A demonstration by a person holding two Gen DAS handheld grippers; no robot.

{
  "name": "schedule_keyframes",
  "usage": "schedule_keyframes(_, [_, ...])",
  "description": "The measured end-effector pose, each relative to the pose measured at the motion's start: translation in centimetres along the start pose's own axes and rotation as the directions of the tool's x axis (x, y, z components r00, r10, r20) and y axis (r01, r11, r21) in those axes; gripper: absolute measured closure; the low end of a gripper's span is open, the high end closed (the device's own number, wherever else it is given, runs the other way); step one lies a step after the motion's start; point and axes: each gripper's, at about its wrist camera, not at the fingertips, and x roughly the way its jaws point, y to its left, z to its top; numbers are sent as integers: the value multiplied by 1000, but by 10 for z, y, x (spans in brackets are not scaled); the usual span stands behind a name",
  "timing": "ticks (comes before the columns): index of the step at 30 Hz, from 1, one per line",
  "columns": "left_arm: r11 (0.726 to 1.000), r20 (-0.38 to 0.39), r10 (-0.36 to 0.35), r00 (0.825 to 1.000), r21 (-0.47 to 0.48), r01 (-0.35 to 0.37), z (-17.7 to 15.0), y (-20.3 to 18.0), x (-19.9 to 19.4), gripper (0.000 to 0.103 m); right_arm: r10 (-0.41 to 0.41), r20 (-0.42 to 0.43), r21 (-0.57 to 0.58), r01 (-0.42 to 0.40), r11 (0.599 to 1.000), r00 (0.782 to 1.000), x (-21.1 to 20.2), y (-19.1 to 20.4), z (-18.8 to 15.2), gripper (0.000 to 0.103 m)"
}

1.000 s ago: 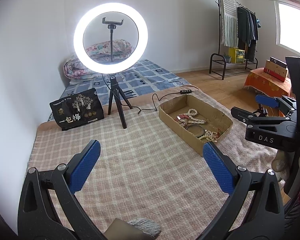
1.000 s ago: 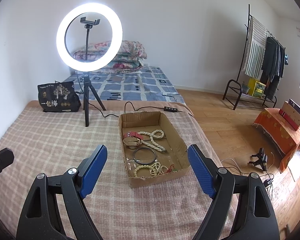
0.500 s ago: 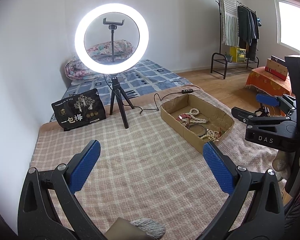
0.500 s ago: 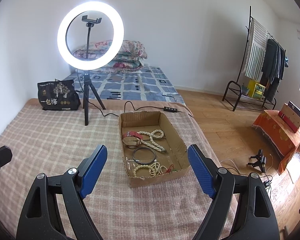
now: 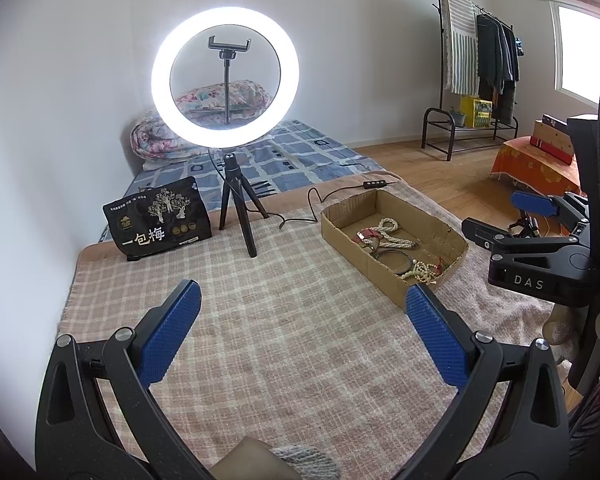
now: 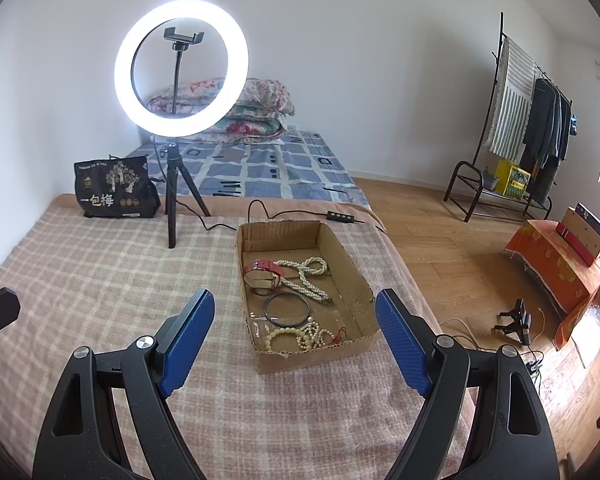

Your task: Organize jewelry

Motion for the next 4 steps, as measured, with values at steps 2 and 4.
schedule_keyframes(2, [1000,-6,2,1000,-5,-2,1,0,1,0,0,-1,1,0,1000,1000,0,-1,-1,20])
schedule_keyframes(4, [1000,-9,5,1000,-11,-5,1,1,1,0,-1,-2,1,1,1000,1000,0,-1,-2,20])
